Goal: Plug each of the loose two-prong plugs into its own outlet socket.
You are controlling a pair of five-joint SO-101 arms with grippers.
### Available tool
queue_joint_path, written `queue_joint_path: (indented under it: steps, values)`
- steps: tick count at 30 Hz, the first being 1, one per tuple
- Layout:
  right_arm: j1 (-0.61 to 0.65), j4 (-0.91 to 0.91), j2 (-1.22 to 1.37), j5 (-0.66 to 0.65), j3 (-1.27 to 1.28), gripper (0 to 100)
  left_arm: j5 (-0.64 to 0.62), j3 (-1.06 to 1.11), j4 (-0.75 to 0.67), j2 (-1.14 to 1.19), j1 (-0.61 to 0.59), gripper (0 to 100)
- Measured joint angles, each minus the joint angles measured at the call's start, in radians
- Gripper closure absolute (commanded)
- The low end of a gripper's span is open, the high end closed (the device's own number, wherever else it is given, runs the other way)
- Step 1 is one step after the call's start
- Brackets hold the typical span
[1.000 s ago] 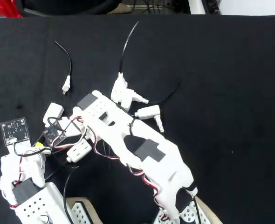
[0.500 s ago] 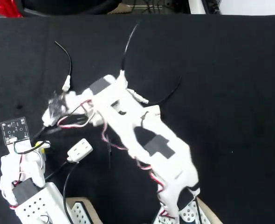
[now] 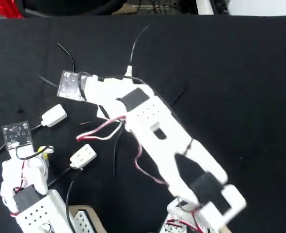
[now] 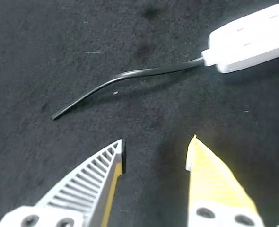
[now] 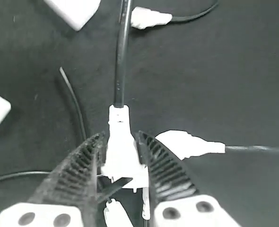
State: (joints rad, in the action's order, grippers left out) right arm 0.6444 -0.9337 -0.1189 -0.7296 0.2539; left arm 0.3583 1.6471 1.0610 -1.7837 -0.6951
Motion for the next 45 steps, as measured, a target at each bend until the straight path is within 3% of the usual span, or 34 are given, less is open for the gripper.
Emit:
queue_joint_path:
  steps: [9,16,21,32,36,41,45]
  values:
    - [0.011,0.147,-0.267,0.236,0.167,98.7,0.0,0.003,0.0,0.0,0.058,77]
    - [0.009,0.074,-0.405,0.379,0.273,98.7,0.0,0.018,-0.002,0.0,0.083,77]
    - [-0.015,-0.002,-0.526,0.385,0.322,98.7,0.0,0.032,-0.043,0.002,0.087,77]
    - [0.114,-0.097,-0.954,0.385,0.33,98.6,0.0,0.034,-0.052,0.002,0.087,77]
    - [0.135,-0.144,-1.051,0.327,0.311,98.6,0.0,0.034,-0.052,0.002,0.087,77]
    - [0.132,-0.233,-1.102,0.295,0.267,98.6,0.0,0.034,-0.052,0.002,0.087,77]
    - [0.133,-0.209,-1.026,0.239,0.422,98.6,0.0,0.034,-0.052,0.002,0.087,77]
